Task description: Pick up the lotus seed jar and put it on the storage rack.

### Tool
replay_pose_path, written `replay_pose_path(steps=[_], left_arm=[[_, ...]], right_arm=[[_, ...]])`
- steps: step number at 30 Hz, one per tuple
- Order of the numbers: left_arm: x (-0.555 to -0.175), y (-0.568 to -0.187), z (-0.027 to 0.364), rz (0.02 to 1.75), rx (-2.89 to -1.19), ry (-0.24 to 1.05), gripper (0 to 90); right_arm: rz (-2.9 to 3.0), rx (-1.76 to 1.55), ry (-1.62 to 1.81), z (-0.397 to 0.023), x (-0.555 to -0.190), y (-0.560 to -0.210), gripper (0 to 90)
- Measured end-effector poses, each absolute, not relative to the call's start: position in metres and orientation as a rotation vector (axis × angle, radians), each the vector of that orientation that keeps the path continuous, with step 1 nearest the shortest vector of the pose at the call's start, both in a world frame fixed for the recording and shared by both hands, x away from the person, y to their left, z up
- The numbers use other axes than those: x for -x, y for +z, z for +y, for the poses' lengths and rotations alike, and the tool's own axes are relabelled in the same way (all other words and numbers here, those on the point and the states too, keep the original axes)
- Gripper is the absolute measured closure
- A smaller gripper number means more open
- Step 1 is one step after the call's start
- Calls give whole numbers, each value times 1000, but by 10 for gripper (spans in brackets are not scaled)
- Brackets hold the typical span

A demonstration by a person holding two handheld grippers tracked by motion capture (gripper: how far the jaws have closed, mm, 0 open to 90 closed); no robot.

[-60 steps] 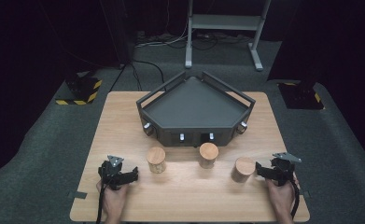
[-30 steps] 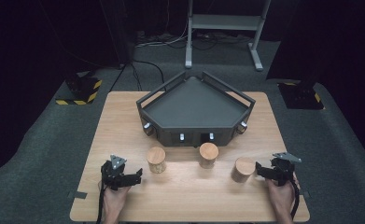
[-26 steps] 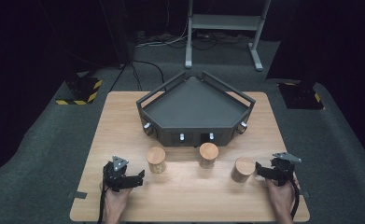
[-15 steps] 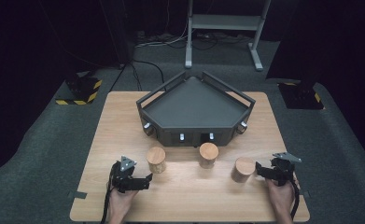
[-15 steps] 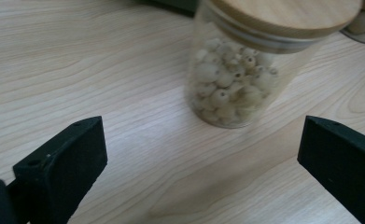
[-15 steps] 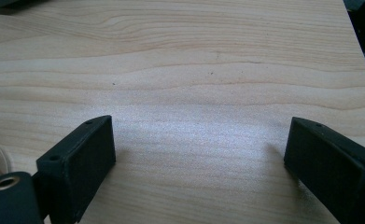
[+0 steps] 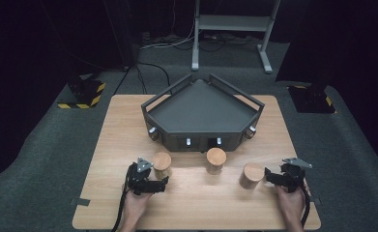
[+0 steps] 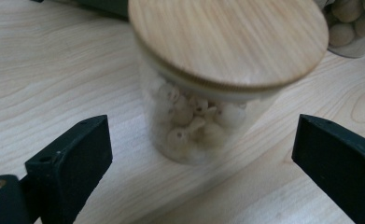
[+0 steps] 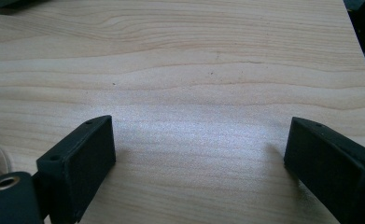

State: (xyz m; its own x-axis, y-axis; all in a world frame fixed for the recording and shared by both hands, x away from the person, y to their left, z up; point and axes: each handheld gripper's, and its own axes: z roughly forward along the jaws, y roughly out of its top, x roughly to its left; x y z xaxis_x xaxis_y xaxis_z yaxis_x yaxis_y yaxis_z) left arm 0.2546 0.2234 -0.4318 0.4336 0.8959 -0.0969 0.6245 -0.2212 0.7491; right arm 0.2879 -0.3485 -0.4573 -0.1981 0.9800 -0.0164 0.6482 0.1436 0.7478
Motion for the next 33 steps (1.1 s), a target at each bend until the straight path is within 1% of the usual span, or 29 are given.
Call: replay_pose_path(steps=[3, 9, 12, 16, 21, 22, 25, 33], left_arm=[[-259, -431, 216, 1277, -1963, 481, 83], [-261, -435, 206, 1279, -1941, 506, 125], [-263, -436, 200, 1294, -1943, 532, 131], [-260, -439, 196, 1313, -1909, 564, 180], [-259, -441, 188, 1327, -1905, 604, 223], [-259, -442, 188, 1326, -1903, 612, 242], [-256, -443, 184, 1318, -1910, 642, 251], [-255, -443, 182, 1322, -1906, 655, 254]], right_arm=[[1913, -1553, 845, -349, -288, -457, 75], [1913, -1553, 845, -349, -288, -457, 75], [1913, -1553, 845, -349, -288, -457, 75], [1913, -1553, 845, -349, -288, -457, 75], [1913, -1553, 845, -349, -288, -457, 75], [1913, -1553, 845, -349, -288, -457, 74], [1914, -1553, 847, -349, -288, -457, 74], [1915, -1552, 847, -349, -288, -457, 75]])
